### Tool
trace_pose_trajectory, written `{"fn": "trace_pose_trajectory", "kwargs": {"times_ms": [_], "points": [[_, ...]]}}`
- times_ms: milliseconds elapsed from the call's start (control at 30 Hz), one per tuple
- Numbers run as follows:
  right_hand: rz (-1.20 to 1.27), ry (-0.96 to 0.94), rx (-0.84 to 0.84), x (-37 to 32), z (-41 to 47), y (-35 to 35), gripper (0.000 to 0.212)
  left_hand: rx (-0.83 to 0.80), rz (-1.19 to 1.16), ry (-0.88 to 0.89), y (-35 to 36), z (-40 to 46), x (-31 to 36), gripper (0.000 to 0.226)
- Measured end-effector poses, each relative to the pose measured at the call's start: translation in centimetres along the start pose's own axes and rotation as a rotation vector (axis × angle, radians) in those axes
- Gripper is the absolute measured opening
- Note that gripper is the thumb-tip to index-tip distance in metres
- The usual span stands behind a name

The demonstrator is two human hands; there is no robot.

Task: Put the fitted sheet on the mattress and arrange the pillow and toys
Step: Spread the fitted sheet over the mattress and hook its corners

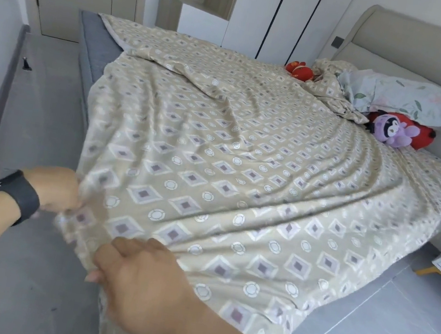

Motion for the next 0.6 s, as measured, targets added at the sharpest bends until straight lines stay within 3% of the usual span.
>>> {"fn": "trace_pose_trajectory", "kwargs": {"times_ms": [67,133,200,300,333,400,467,600], "points": [[0.046,-0.027,0.003,-0.4,0.2,-0.1,0.020,-0.159,0.204,-0.016,1.3,-0.2,-0.4,0.025],[0.220,-0.019,-0.005,0.1,0.2,-1.5,0.021,-0.165,0.288,-0.009,2.2,0.3,-0.5,0.021],[0.295,0.075,-0.015,1.6,-0.3,-3.7,0.030,0.056,0.195,0.019,1.7,1.2,-0.3,0.015],[0.096,0.302,-0.107,5.9,-1.4,-5.7,0.045,0.497,-0.167,0.178,0.2,0.8,1.4,0.015],[0.020,0.371,-0.165,7.2,-1.8,-5.9,0.046,0.541,-0.250,0.263,0.0,0.1,2.4,0.015],[-0.021,0.422,-0.194,8.8,-2.4,-5.6,0.032,0.463,-0.222,0.398,0.3,-0.6,4.0,0.028],[-0.017,0.373,-0.162,8.9,-2.6,-5.0,0.016,0.426,-0.198,0.440,0.9,0.0,4.2,0.023],[0.014,0.289,-0.219,7.3,-3.1,-5.3,0.010,0.524,-0.198,0.472,0.6,1.9,3.7,0.028]]}}
Point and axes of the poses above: each hand's wrist, its own z-axis towards the middle knuckle, its own y-axis out of the palm, x = y × z, the point moved 2 cm from there along z, towards the middle knuckle, and after that the axes turned 6 degrees about -x, right-handed, at the moved point
